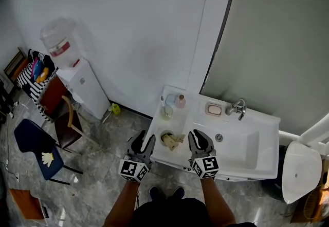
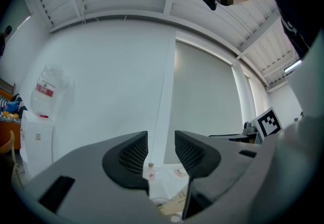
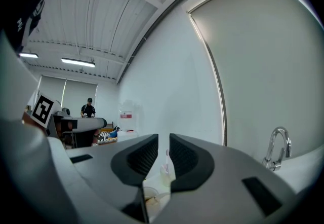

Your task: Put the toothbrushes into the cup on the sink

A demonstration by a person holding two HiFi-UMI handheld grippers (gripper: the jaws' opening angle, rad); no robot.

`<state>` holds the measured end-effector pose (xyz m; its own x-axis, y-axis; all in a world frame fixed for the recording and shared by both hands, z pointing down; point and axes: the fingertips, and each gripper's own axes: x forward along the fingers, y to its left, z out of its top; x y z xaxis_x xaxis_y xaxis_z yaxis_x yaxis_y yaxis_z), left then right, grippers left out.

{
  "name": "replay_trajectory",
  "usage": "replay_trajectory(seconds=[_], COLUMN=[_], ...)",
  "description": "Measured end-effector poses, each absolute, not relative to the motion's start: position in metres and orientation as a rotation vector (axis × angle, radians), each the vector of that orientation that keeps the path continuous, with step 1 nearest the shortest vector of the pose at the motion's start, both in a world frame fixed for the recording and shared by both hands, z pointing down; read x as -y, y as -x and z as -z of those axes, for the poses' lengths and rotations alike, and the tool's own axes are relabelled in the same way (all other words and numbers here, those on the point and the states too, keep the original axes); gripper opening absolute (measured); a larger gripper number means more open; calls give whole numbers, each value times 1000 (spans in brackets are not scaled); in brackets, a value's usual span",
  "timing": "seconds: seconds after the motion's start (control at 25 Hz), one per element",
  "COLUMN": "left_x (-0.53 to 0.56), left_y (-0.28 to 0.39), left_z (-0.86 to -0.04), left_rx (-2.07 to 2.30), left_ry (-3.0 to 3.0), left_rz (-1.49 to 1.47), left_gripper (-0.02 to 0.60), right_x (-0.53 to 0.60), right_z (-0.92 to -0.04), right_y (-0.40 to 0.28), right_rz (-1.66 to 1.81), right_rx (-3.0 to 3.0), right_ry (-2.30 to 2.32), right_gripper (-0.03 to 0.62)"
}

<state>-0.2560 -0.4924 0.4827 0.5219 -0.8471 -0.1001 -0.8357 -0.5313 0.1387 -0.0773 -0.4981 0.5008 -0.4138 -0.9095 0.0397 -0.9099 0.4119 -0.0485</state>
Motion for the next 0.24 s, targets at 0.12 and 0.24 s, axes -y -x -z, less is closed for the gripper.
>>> replay_trajectory(seconds=[0.12,0.24], left_x=[491,490], left_y=[256,256], left_z=[-484,-486], left_rx=[1475,1473], left_ry=[-2675,-2676], left_rz=[240,235], left_gripper=[164,164], right_x=[497,497], right_z=[-500,-501], right_y=[78,77], right_rz=[-96,-95], right_rx=[2629,2626], right_ry=[-1699,-1701], right_gripper=[76,77])
